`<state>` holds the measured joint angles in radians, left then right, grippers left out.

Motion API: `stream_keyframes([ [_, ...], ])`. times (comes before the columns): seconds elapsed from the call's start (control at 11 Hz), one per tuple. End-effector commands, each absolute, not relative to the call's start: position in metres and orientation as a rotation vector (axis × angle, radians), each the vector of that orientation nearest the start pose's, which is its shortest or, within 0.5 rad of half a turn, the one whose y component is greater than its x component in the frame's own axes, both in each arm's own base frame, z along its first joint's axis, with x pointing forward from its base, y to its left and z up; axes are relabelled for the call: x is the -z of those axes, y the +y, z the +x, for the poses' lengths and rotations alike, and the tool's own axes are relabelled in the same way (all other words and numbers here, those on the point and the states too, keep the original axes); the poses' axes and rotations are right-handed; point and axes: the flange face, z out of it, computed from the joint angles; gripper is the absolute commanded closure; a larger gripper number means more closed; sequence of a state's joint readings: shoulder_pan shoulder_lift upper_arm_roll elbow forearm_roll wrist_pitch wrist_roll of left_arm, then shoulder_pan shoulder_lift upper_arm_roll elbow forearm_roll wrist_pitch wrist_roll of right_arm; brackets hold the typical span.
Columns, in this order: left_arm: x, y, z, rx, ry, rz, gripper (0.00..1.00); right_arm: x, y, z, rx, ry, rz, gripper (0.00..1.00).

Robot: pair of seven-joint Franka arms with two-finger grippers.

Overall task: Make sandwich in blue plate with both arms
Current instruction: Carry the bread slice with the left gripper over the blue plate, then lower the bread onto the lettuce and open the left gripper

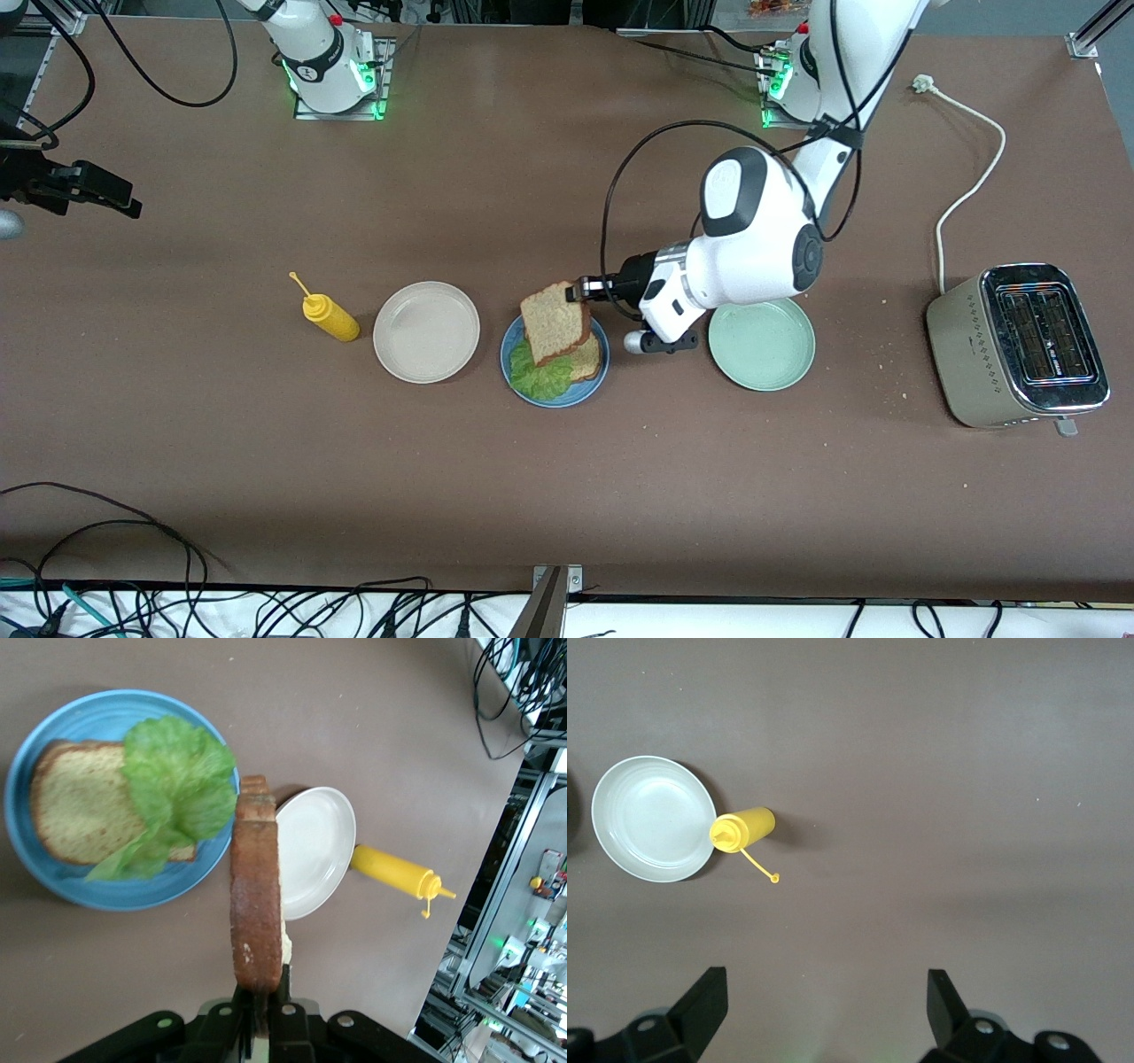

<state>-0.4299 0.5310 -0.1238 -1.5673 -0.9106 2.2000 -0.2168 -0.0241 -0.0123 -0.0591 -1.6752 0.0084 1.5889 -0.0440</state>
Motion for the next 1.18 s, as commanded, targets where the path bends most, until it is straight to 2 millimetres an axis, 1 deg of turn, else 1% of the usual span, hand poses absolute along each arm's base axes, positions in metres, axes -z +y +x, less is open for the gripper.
stream_keyframes([
  [0.0, -0.328, -0.418, 0.604, 0.219, 0.291, 2.301, 1.00, -0.589, -0.041, 0.549, -0.095, 0.051, -3.128, 0.00],
  [0.09, -0.315, -0.422, 0.603, 0.233, 0.290, 2.308, 1.00, -0.589, -0.041, 0.548, -0.097, 0.051, -3.128, 0.00],
  [0.36, -0.294, -0.429, 0.598, 0.262, 0.290, 2.323, 1.00, -0.591, -0.040, 0.548, -0.097, 0.056, -3.126, 0.00],
  [0.55, -0.284, -0.428, 0.598, 0.261, 0.281, 2.330, 1.00, -0.591, -0.040, 0.549, -0.093, 0.053, -3.127, 0.00],
  [0.73, -0.270, -0.424, 0.600, 0.234, 0.197, 2.344, 1.00, -0.591, -0.039, 0.549, -0.093, 0.051, -3.127, 0.00],
  [0.91, -0.261, -0.423, 0.600, 0.227, 0.173, 2.351, 1.00, -0.592, -0.034, 0.549, -0.090, 0.041, -3.127, 0.00],
  [1.09, -0.252, -0.419, 0.601, 0.204, 0.111, 2.357, 1.00, -0.592, -0.033, 0.549, -0.090, 0.041, -3.128, 0.00],
])
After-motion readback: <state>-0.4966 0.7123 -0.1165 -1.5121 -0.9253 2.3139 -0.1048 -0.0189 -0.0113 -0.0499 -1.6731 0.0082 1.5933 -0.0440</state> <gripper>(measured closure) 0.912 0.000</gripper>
